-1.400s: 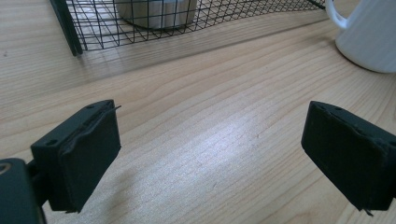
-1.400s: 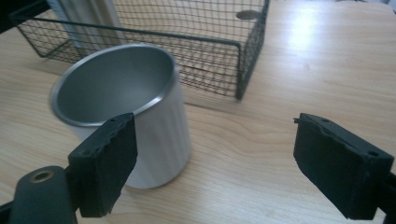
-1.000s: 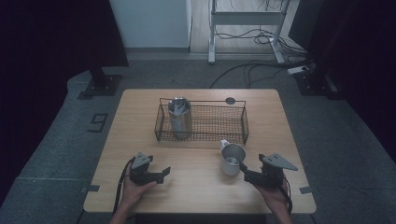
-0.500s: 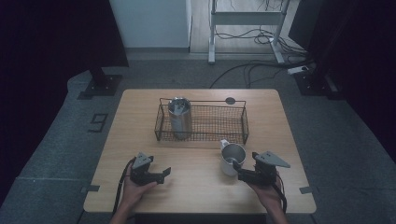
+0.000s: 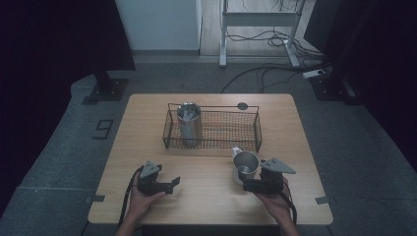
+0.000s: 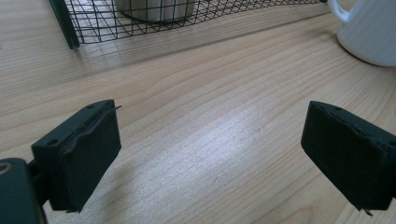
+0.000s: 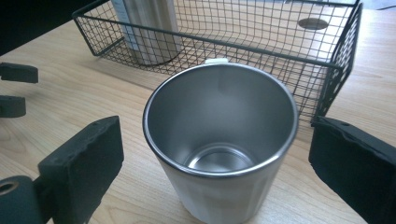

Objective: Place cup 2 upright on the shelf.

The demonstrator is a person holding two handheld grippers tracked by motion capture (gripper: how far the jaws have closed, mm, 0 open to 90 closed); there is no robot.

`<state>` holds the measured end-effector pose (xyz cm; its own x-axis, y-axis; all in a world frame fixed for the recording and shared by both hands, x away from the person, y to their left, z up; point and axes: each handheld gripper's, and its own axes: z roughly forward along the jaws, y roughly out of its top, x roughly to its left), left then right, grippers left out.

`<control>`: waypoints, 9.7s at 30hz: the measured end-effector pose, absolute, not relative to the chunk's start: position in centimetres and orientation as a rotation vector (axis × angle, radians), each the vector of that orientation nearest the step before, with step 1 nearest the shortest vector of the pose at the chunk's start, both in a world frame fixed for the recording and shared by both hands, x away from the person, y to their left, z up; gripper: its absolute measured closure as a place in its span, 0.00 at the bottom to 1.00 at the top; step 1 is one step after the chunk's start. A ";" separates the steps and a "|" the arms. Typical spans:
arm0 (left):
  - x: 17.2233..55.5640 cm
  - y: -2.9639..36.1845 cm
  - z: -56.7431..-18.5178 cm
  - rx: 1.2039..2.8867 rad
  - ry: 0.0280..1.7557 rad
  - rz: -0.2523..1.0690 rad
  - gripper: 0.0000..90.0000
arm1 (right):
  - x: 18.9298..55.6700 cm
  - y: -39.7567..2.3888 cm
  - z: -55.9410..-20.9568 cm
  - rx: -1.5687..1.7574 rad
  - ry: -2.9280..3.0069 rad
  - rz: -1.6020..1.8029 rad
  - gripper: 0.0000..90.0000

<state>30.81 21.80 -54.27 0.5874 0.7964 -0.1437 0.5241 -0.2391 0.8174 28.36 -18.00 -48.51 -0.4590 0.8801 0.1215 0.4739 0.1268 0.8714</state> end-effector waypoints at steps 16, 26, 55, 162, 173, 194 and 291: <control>30.8 21.8 -54.2 1.915 1.060 0.382 0.06 | 30.3 -16.8 -50.2 1.295 2.016 1.204 0.00; 30.7 21.7 -54.3 1.919 1.062 0.384 0.06 | 31.3 -15.7 -51.4 1.258 2.006 1.136 0.07; 30.8 21.7 -54.3 1.925 1.071 0.374 0.08 | 31.1 -16.0 -50.9 1.219 2.032 1.140 0.08; 30.9 21.6 -54.3 1.933 1.079 0.350 0.10 | 37.9 -15.8 -38.1 1.133 2.017 1.275 0.08; 30.9 21.6 -54.3 1.932 1.079 0.347 0.10 | 38.8 -15.5 -37.8 1.143 2.008 1.265 0.08; 30.9 21.5 -54.3 1.937 1.073 0.350 0.10 | 41.9 -14.8 -38.5 1.181 2.019 1.233 0.08; 30.8 21.3 -54.4 1.957 1.071 0.342 0.10 | 47.0 -14.6 -46.8 1.238 2.085 1.140 0.08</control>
